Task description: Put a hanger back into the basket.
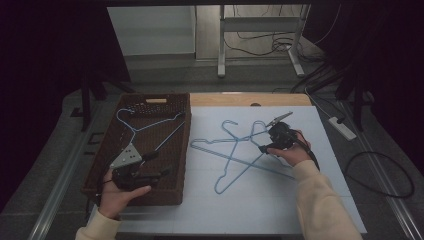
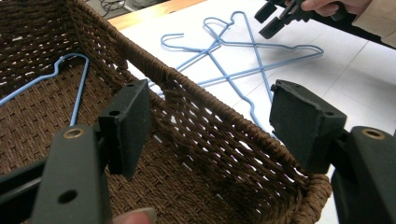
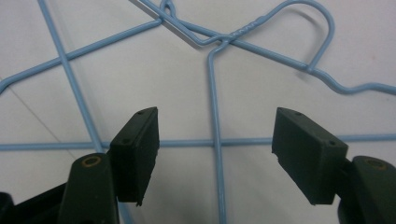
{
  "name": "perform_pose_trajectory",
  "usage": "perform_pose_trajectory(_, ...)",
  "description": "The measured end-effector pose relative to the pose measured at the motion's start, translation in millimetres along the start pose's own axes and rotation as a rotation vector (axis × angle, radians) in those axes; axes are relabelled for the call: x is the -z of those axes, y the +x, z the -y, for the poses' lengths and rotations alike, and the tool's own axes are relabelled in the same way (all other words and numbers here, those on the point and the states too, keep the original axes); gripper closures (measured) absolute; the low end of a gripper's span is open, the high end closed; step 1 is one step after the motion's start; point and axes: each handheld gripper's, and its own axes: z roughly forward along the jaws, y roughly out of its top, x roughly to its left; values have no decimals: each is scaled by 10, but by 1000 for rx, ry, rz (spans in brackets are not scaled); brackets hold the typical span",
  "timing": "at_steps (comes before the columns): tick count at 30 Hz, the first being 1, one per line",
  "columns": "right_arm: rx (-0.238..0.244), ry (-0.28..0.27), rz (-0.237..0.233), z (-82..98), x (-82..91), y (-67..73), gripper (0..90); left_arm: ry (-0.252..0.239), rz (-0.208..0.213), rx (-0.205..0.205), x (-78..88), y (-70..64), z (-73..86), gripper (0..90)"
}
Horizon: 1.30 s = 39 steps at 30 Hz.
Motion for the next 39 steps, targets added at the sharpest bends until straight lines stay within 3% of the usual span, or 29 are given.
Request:
perform_pose_trajectory(15, 35, 124, -9, -174, -320, -92, 463, -4, -7, -3, 17, 7, 3, 301)
perform_pose_trajectory(32, 128, 279, -89, -375, -473, -90, 776, 2, -13, -2, 11, 20, 15, 302)
perform_pose_trajectory(36, 161, 285, -91, -390, -483, -92, 854, 1, -14, -1, 17, 21, 15, 302)
perform_pose_trajectory(39, 239, 281, -68, -384, -478, -31, 876, 1, -13, 0, 15, 26, 17, 303)
